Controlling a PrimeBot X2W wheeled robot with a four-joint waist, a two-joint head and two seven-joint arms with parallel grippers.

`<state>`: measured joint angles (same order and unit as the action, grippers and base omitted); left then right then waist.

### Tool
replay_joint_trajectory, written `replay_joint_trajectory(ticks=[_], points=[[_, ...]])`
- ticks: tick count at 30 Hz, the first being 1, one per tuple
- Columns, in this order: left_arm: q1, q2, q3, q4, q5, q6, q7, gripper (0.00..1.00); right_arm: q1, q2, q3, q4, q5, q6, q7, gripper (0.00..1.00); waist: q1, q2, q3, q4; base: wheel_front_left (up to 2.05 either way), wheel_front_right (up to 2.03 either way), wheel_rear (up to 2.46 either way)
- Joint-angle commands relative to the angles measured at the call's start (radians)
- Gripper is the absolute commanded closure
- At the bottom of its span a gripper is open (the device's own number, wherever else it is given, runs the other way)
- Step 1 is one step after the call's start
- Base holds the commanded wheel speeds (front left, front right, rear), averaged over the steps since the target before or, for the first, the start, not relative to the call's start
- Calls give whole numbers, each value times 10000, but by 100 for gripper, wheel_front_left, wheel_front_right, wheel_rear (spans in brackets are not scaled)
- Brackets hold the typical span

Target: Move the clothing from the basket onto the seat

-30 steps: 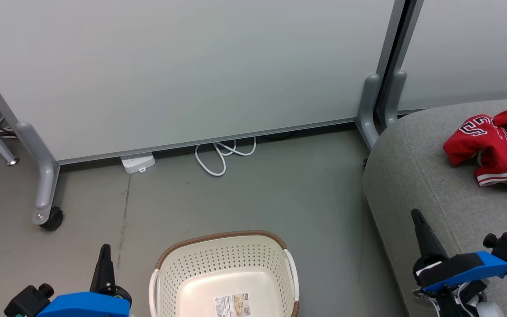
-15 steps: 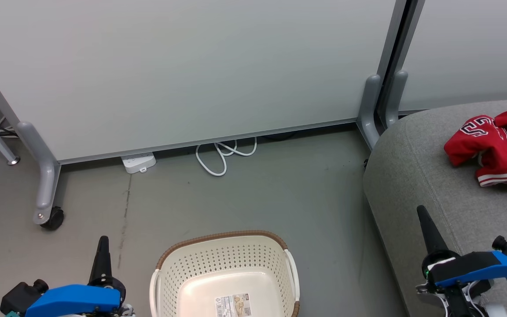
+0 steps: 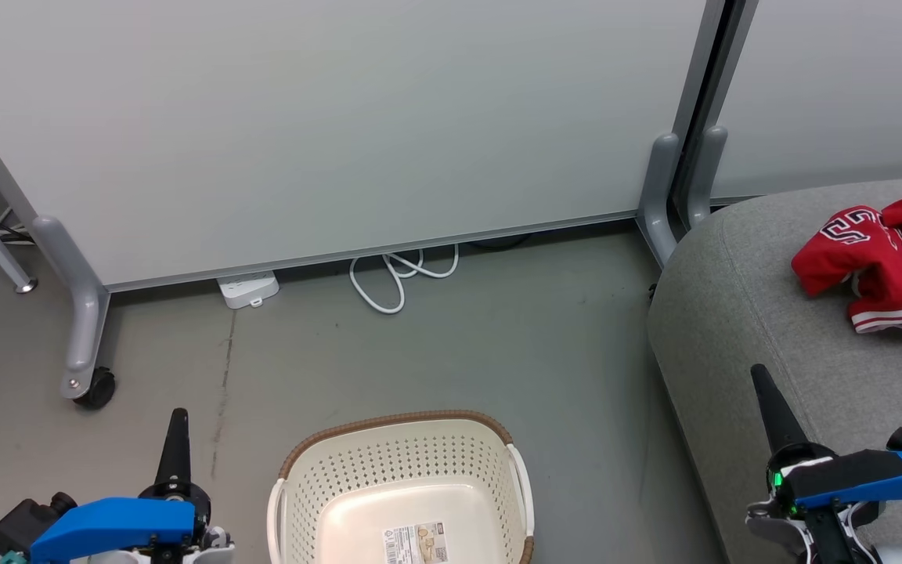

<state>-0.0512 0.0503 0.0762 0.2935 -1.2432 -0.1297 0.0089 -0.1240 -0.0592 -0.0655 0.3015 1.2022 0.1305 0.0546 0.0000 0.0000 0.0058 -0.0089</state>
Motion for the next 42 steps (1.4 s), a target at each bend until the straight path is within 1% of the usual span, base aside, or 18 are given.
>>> replay_joint_trajectory(ticks=[1,29,30,32,42], points=[[-277,7,50,-133,-276,-10,94,100,23,17,-57,-159,319,3,53,100,0,0,-2,4,0,0,0],[-496,2,281,-350,-2331,-14,704,100,129,69,-329,-421,2601,4,399,100,0,0,-18,50,0,0,0],[-543,1,309,-389,-2657,-15,786,100,150,77,-371,-464,2970,4,446,100,0,0,-21,59,0,0,0],[-543,1,309,-389,-2657,-15,786,100,150,77,-371,-464,2970,4,446,100,0,0,-21,59,0,0,0],[-597,0,359,-457,-3289,-17,970,100,191,90,-459,-541,3671,4,557,100,0,0,-27,76,0,0,0]])
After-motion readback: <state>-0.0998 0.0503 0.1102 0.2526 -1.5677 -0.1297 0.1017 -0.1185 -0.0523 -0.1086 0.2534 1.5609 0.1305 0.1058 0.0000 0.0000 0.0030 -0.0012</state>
